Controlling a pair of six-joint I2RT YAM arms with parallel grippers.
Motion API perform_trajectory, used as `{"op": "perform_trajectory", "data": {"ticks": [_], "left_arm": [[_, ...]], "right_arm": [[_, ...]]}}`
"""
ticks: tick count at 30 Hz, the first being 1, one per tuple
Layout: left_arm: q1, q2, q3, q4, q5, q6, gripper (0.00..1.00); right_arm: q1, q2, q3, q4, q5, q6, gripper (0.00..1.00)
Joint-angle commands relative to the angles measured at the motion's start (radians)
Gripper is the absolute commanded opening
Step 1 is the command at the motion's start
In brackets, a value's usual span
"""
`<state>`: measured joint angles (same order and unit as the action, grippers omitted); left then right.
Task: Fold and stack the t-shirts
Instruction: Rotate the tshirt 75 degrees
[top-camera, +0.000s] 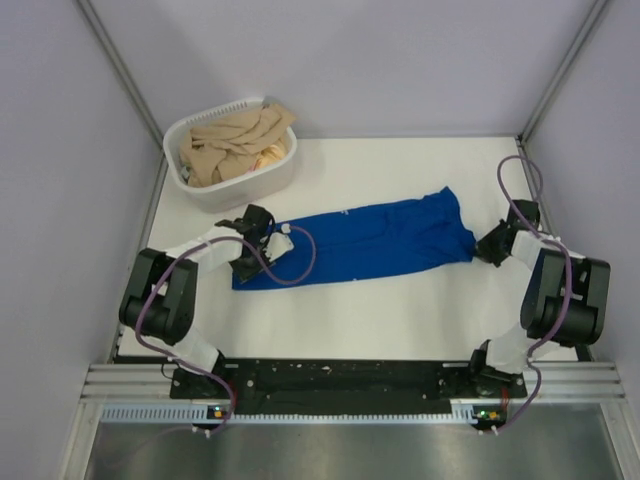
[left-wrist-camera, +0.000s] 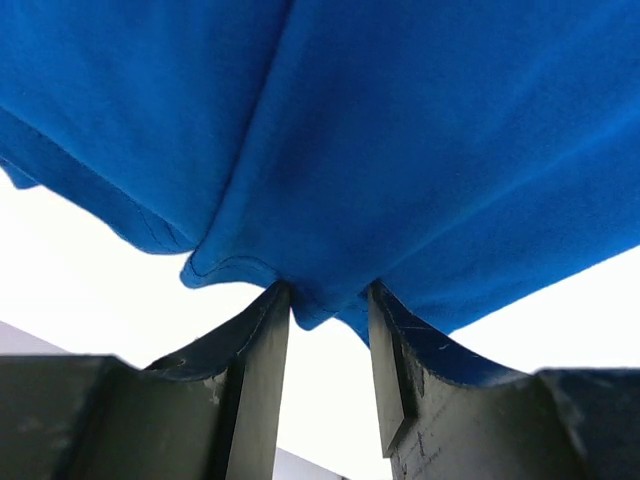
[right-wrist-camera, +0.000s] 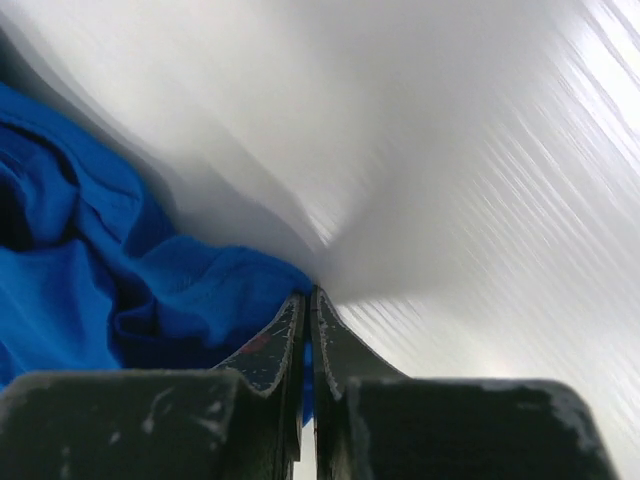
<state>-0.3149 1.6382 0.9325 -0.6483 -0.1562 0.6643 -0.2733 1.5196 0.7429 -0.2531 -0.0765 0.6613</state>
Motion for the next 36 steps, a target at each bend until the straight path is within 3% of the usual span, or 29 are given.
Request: {"op": "perform_trajectory", "data": {"ticks": [1, 4, 9, 11, 13, 18, 22, 26, 30, 36], "left_arm": [[-0.035, -0.004, -0.127, -0.065, -0.016, 0.049, 0.42], [-0.061, -0.064, -0.129, -0.12, 0.085, 0.08, 0.44], [-0.036, -0.187, 0.026, -0.298, 0.317, 0.129, 0.51], [-0.006, -0.216, 0.093, -0.33, 0.368, 0.142, 0.56], [0.023, -0.212, 0.152, -0.321, 0.362, 0.13, 0.59], [0.063, -0.048, 0.265, -0.199, 0.199, 0.038, 0.56], [0.083, 0.069, 0.334, -0.113, 0.118, -0.011, 0.52], [0.086, 0.153, 0.354, -0.054, 0.061, -0.023, 0.5], [0.083, 0.186, 0.295, 0.004, 0.066, -0.009, 0.48], [0.05, 0.115, 0.108, 0.053, 0.128, 0.078, 0.47]], "right_arm": [[-0.018, 0.164, 0.2, 0.035, -0.078, -0.072, 0.0], [-0.015, 0.304, 0.387, 0.006, -0.173, -0.104, 0.0], [-0.014, 0.465, 0.68, -0.159, -0.161, -0.15, 0.0], [-0.014, 0.464, 0.723, -0.202, -0.138, -0.178, 0.08], [-0.014, 0.441, 0.743, -0.23, -0.096, -0.207, 0.25], [0.006, 0.364, 0.771, -0.301, -0.045, -0.285, 0.3], [0.11, 0.269, 0.708, -0.302, 0.058, -0.354, 0.27], [0.23, 0.277, 0.681, -0.288, 0.014, -0.385, 0.12], [0.247, 0.365, 0.7, -0.264, -0.029, -0.322, 0.0], [0.246, 0.6, 0.878, -0.319, -0.014, -0.308, 0.0]]}}
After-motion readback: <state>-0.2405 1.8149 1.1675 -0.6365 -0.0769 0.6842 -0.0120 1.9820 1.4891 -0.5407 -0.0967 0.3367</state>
